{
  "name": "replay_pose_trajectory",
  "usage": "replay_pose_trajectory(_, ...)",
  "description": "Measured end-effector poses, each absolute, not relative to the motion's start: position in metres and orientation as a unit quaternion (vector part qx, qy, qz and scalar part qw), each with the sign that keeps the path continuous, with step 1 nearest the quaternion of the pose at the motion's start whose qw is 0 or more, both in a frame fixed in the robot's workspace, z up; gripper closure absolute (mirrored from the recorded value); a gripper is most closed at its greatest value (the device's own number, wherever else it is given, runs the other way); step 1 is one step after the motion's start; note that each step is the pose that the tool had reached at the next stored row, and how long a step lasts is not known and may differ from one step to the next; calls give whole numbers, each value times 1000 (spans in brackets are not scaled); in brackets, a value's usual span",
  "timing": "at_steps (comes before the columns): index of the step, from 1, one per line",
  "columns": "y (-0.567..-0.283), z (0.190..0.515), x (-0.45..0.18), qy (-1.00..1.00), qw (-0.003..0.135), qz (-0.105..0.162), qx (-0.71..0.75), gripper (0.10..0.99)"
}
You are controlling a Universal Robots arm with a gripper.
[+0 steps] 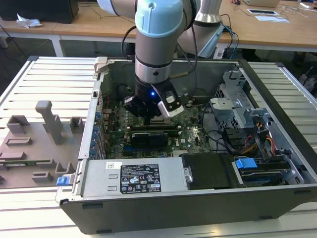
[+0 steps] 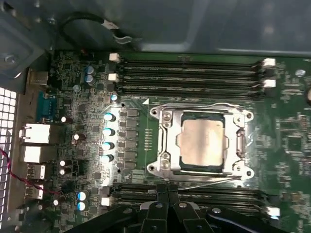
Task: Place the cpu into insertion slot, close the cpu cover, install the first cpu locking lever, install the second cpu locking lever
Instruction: 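Install the second cpu locking lever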
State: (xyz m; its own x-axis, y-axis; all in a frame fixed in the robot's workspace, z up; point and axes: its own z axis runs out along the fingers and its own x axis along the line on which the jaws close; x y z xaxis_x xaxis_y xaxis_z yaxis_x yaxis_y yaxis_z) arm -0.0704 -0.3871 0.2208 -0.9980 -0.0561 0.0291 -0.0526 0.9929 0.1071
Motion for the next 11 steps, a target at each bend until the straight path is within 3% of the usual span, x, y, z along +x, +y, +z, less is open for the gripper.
replay_pose_trajectory(11,-386,205,-81,-998,16,-59,34,980)
